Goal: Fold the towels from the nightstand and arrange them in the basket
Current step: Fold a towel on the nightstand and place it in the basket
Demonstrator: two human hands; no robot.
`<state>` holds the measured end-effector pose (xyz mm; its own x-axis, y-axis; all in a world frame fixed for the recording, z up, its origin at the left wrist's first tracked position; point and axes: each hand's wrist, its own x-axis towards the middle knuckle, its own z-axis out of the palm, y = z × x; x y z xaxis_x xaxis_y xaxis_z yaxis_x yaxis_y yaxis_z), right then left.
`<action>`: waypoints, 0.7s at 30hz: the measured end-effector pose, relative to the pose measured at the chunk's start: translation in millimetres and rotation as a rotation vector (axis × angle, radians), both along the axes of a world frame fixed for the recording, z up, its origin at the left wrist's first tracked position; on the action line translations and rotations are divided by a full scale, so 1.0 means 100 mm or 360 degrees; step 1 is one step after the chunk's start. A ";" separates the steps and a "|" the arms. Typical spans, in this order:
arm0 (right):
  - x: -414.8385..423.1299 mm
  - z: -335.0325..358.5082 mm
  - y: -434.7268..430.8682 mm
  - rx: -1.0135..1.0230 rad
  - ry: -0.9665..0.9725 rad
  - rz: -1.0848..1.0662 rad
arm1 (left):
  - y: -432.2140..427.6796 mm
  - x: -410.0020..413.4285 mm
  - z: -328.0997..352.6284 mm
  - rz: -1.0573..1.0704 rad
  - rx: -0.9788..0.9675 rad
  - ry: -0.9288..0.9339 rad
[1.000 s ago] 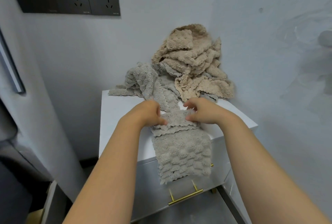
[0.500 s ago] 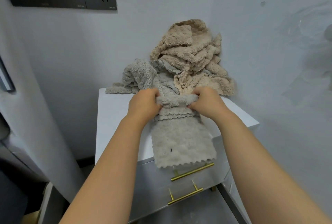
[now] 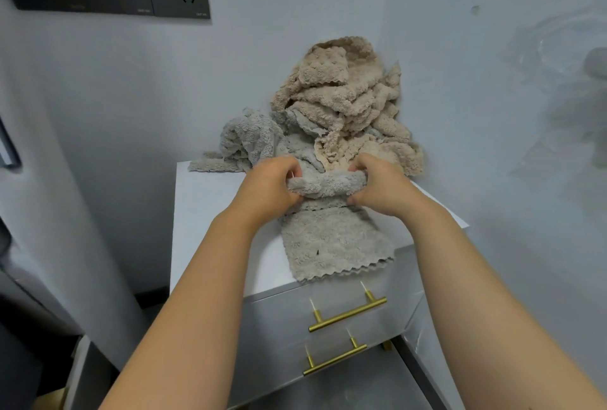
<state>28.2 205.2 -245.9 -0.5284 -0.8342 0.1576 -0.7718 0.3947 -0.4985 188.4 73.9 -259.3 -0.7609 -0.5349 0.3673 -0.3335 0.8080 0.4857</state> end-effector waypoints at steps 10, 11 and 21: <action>0.08 0.00 -0.01 0.0077 0.0234 0.0140 | 0.05 0.01 0.04 -0.0118 -0.0179 -0.0238; 0.09 -0.03 -0.01 0.0065 0.0260 0.0139 | 0.05 0.00 0.01 -0.0112 -0.0217 -0.0249; 0.05 0.14 0.12 0.0542 0.0007 0.0337 | 0.00 0.15 0.18 -0.0359 0.0445 -0.0718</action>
<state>33.6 216.9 -232.1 -0.3389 -0.9296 -0.1447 -0.8557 0.3685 -0.3633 203.0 74.3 -241.4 -0.9160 -0.3712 -0.1519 -0.3914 0.7445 0.5408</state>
